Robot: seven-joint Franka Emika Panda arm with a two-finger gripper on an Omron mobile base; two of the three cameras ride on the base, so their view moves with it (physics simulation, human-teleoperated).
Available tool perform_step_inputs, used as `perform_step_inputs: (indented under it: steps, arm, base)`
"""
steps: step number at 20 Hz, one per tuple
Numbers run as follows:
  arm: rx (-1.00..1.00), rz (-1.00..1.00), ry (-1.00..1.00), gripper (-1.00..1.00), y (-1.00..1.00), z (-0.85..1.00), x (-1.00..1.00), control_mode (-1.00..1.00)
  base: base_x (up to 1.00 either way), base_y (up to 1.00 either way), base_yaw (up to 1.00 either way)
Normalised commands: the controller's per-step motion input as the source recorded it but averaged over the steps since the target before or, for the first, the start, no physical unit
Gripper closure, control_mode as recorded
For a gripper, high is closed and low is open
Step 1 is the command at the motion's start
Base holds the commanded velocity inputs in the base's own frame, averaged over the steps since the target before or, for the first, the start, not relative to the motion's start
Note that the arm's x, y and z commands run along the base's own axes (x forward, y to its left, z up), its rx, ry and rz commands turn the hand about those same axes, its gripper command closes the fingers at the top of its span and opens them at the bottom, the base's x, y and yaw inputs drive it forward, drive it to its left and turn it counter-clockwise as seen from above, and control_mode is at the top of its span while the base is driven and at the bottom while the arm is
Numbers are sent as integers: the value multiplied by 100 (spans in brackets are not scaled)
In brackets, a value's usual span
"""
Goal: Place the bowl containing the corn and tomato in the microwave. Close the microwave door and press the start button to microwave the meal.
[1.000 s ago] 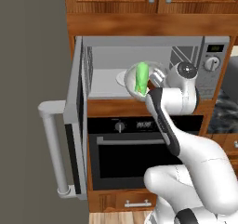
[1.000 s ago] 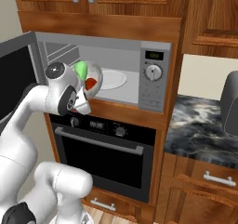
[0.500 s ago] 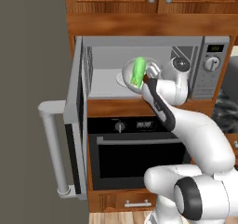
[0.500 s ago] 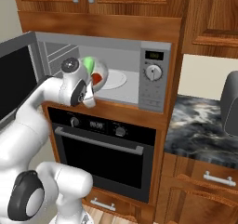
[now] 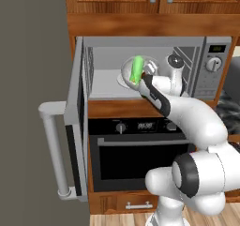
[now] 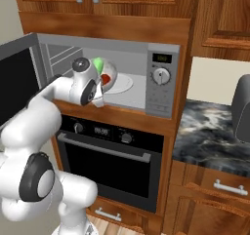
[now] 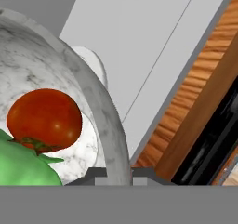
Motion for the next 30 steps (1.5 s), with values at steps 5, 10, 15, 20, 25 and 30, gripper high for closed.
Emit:
perform_step_inputs:
  steps: [5,10,15,20,25,30]
  arm:
    - [0,-3,0,100,-6,-29,46,-100]
    - [0,-1,0,100,0,-20,54,-100]
    - [0,-4,-1,100,0,-9,35,-100]
    - [0,-15,-6,100,0,-22,0,-100]
    - [0,-19,-14,100,0,-22,0,-100]
    - [6,-24,-27,100,0,5,0,-100]
  base:
    - [0,0,0]
    - [0,0,0]
    - [0,0,0]
    - [0,0,0]
    - [0,0,0]
    - [0,0,0]
